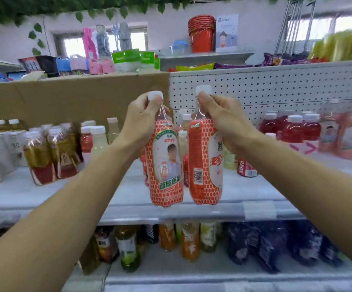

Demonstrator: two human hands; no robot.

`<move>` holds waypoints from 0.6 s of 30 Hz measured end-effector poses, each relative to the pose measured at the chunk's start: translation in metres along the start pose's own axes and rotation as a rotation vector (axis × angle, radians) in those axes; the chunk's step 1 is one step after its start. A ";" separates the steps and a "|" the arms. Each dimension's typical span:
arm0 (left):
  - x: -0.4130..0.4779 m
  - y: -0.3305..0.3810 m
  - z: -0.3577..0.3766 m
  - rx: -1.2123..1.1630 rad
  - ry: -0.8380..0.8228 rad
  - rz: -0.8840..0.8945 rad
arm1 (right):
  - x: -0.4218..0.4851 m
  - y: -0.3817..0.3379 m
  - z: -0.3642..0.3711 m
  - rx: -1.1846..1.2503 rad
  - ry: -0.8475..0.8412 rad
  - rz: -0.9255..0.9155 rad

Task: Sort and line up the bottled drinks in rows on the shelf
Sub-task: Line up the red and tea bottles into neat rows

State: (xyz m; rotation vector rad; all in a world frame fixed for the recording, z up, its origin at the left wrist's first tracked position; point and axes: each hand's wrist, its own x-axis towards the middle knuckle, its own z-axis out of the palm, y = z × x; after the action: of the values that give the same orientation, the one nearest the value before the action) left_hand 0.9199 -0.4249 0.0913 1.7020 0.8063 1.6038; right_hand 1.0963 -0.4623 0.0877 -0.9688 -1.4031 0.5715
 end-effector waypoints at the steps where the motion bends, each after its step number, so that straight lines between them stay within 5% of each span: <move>1: -0.012 0.000 0.009 -0.008 -0.011 -0.017 | -0.011 0.003 -0.010 -0.014 0.000 0.018; 18: -0.066 0.013 0.219 -0.216 -0.210 -0.089 | -0.085 0.041 -0.223 -0.119 0.181 0.076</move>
State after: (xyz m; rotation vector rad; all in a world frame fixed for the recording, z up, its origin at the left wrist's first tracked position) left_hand 1.1342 -0.4963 0.0545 1.6229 0.5748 1.3715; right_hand 1.3101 -0.5605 0.0291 -1.1447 -1.2538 0.4482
